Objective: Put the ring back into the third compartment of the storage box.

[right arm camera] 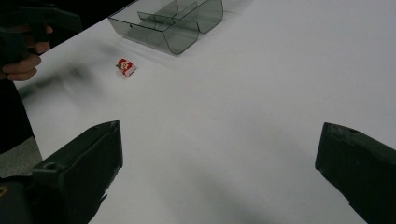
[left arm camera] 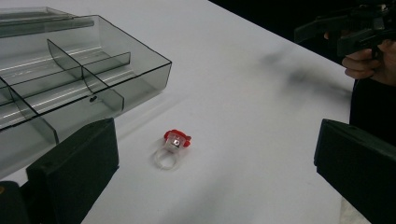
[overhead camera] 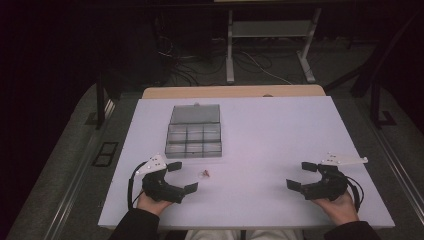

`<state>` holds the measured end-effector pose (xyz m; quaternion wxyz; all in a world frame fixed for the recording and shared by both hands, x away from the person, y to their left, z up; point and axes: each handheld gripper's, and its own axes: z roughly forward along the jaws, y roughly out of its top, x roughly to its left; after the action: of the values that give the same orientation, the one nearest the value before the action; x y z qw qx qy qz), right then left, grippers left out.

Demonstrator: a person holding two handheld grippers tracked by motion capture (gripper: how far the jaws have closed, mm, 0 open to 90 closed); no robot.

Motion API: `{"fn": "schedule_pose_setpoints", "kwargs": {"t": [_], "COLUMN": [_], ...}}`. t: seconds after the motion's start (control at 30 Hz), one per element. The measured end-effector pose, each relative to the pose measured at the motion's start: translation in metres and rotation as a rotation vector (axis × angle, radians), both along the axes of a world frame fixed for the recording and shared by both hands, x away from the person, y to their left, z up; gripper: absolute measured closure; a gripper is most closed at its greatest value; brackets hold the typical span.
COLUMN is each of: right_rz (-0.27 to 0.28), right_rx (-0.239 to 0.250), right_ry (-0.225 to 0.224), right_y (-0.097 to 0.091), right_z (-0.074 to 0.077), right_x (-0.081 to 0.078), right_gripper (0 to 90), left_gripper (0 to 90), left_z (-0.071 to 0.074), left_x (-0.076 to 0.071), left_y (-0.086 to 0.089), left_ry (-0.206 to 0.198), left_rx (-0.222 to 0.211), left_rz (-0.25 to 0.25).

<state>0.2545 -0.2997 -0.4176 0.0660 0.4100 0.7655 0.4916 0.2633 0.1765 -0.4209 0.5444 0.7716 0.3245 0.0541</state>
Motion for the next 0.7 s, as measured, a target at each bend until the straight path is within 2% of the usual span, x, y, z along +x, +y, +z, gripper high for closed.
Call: {"fn": "schedule_pose_setpoints", "kwargs": {"t": [0.53,0.7], "right_rz": [0.002,-0.001], "right_rx": [-0.015,-0.025], "right_ry": [-0.001,0.012], "right_y": [-0.0013,-0.0028], "right_z": [-0.002,-0.0037], "right_x": [-0.0022,-0.002], "right_gripper": [0.6,0.6], "left_gripper": [0.0,0.0], "left_z": [-0.0006,-0.0006], "left_x": [-0.0001,-0.0009], "left_y": [-0.0012,-0.0025], "left_ry": [-0.002,-0.003], "left_rx": [-0.006,0.004], "left_rz": [0.008,0.003]}}
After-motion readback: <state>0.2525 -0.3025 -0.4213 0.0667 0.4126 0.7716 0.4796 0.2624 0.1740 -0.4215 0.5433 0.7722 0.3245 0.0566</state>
